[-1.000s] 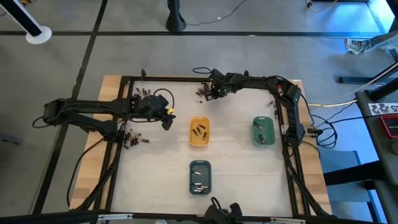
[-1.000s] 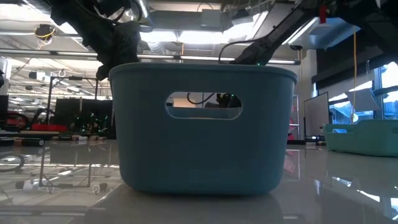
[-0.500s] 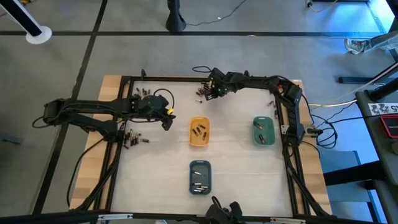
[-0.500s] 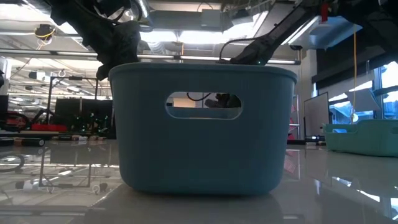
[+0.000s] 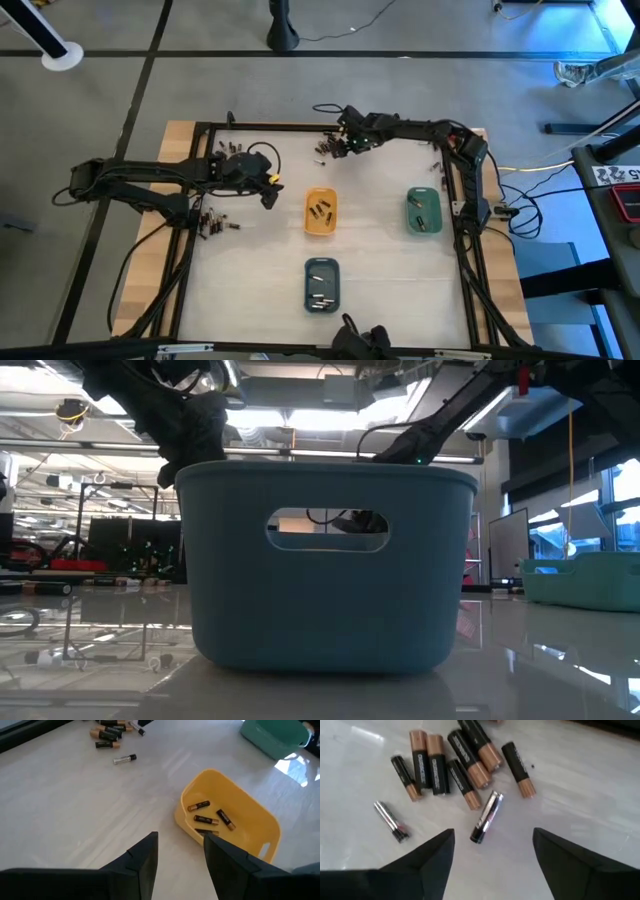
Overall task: Sort batteries
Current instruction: Put the top right energizer AAA battery into the blue bin
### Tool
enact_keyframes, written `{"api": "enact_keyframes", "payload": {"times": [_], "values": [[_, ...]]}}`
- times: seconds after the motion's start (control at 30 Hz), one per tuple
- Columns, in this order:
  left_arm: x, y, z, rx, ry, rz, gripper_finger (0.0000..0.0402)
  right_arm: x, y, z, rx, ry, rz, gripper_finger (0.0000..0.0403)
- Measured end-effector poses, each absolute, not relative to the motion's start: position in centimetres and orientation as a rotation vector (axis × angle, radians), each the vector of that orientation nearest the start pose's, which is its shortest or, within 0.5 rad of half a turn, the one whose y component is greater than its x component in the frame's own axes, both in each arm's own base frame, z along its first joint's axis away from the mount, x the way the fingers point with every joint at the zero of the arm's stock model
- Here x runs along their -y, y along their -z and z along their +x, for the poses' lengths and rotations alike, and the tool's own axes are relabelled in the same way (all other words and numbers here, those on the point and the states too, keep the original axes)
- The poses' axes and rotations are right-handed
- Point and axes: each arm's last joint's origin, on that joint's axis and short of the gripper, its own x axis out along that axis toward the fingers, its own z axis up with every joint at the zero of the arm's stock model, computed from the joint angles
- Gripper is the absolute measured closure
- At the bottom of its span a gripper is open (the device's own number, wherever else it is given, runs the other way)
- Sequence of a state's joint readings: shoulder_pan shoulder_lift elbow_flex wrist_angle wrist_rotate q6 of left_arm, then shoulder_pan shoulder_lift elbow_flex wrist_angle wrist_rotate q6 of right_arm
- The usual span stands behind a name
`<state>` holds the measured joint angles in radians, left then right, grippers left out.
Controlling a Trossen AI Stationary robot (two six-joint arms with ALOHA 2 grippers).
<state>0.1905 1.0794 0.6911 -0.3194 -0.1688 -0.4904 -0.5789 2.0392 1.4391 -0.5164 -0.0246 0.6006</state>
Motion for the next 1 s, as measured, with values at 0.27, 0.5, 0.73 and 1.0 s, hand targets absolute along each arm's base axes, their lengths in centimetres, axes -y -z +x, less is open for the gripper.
{"api": "enact_keyframes", "payload": {"times": [0.27, 0.5, 0.73, 1.0], "values": [[-4.6, -23.8, 21.4, -0.596, -0.508, -0.471, 0.0254, 21.0, -16.3, 35.9, -0.951, 0.822, 0.772, 0.0128], [-4.7, -23.8, 21.4, -0.597, -0.510, -0.468, 0.0254, 18.9, -19.0, 36.4, -0.914, 0.801, 0.647, 0.0127], [-5.1, -23.8, 21.3, -0.593, -0.529, -0.473, 0.0254, 17.2, -19.5, 36.1, -1.019, 0.816, 0.506, 0.0127], [-5.1, -23.8, 21.3, -0.598, -0.523, -0.461, 0.0254, 20.4, -21.0, 28.8, -1.368, 1.124, 0.454, 0.0127]]}}
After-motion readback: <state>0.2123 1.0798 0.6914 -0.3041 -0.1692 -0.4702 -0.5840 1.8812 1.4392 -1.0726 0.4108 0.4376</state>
